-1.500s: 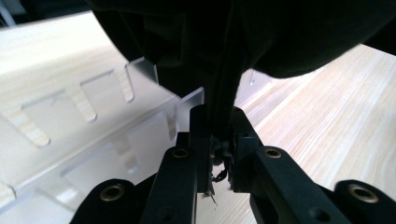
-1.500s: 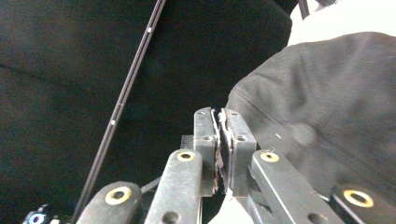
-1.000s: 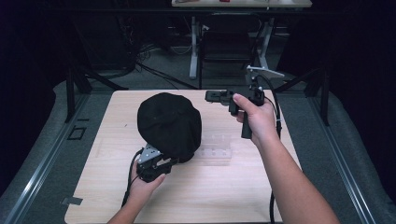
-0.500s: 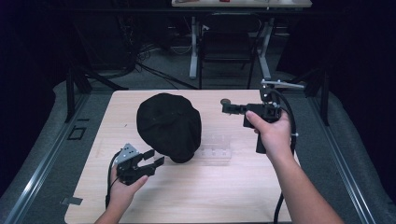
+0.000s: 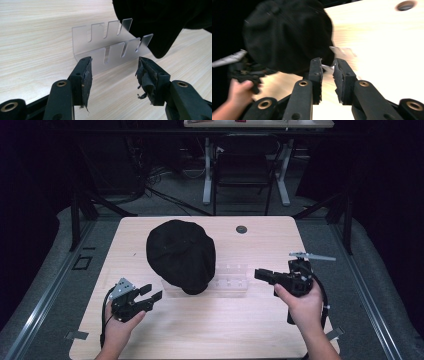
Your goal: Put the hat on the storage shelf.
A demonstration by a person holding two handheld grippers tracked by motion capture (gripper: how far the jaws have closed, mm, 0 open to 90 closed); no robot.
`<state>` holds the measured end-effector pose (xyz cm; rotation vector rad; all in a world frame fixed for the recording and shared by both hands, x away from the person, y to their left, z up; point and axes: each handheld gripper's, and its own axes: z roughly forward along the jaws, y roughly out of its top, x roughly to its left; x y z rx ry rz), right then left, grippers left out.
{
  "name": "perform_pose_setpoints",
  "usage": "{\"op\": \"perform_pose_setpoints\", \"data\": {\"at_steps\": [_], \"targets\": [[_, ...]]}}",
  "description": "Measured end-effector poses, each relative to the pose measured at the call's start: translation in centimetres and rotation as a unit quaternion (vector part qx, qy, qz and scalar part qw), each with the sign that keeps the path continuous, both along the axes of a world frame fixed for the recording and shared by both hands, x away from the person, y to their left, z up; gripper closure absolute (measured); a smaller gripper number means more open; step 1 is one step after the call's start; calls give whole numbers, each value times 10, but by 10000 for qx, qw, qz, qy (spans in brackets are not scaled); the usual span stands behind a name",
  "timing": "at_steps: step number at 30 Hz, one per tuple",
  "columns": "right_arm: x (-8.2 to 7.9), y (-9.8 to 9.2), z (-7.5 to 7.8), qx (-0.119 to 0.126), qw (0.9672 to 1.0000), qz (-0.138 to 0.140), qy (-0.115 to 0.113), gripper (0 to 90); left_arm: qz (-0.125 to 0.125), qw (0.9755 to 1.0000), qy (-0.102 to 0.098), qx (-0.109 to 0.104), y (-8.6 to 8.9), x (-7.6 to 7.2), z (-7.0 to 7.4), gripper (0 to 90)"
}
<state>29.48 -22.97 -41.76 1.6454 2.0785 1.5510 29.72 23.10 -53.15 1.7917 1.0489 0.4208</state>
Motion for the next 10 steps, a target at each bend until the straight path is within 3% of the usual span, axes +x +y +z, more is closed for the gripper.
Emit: {"op": "perform_pose_setpoints", "data": {"at_steps": [5,7,10], "targets": [[-24,-11,-35,-578,9965,-453,-393,696,-24,10000,17,17,1,-3,-3,458],[-31,-18,-54,-869,9922,-623,-639,622,-44,10000,-30,-2,-1,-3,-4,453],[-39,-29,-83,-1314,9831,-936,-869,580,-110,9999,-93,-27,-5,-4,-4,445]]}}
